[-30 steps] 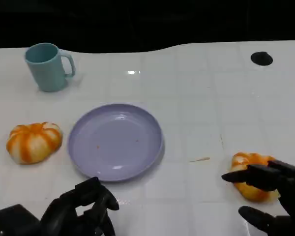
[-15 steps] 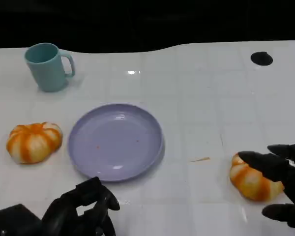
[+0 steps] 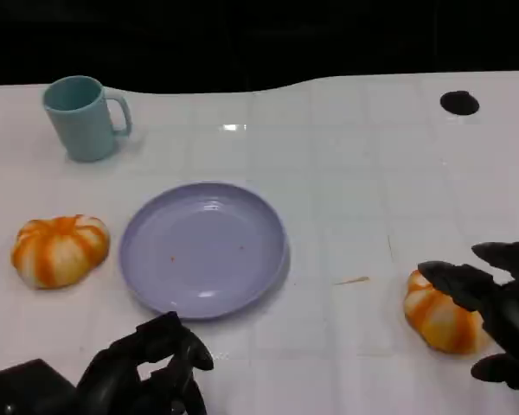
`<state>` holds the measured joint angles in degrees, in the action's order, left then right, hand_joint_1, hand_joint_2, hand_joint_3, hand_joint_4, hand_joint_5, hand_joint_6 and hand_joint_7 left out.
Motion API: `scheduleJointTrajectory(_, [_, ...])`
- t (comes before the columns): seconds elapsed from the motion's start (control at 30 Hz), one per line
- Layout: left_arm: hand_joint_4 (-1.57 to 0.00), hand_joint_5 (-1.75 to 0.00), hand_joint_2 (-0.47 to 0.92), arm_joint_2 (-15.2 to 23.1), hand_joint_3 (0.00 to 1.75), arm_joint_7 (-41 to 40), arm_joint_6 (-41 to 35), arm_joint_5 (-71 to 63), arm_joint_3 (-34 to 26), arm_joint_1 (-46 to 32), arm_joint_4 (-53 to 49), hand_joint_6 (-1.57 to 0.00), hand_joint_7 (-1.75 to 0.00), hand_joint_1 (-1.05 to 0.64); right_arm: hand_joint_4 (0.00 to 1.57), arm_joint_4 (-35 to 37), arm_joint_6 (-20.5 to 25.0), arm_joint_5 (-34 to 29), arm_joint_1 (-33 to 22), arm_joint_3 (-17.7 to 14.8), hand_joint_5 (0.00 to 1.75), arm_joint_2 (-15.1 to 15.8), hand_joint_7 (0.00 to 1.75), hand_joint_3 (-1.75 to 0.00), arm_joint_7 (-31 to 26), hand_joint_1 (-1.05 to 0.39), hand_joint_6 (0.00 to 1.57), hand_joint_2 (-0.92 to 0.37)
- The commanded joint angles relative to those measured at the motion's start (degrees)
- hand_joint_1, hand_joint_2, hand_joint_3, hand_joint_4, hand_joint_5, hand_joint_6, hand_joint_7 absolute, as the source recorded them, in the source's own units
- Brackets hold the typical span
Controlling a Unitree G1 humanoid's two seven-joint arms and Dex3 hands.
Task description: Grasp the bread from the table and place it into the plate.
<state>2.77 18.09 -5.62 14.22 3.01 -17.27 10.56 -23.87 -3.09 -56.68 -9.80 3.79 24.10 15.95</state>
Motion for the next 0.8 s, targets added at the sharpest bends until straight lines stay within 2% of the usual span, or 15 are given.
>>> scheduleJointTrajectory(0.03, [-0.83,-1.75,0.92,0.31,0.56,-0.37,0.04,-0.1,-0.05,-0.38,0.67,-0.69,-1.5,-0.72,0.11,4.41,1.04,-0.73,2.95,1.71,0.32,1.23,0.01,0.0,-0.55,-0.32,0.34,-0.69])
scheduleJointTrajectory(0.4, [-0.83,-1.75,0.92,0.02,0.55,-0.54,0.34,-0.25,0.18,-0.92,1.24,-0.69,-1.5,-0.73,0.13,16.54,1.76,-0.73,9.76,7.07,0.28,2.46,0.0,-0.02,-2.57,-0.32,0.33,-0.74])
scheduleJointTrajectory(0.8, [-0.82,-1.75,0.92,0.1,0.52,-0.29,0.09,0.01,0.17,-1.31,1.81,-0.7,-1.47,-0.74,0.24,26.7,3.11,-0.43,15.29,12.22,0.2,2.63,0.02,-0.01,-5.21,-0.34,0.38,-0.79])
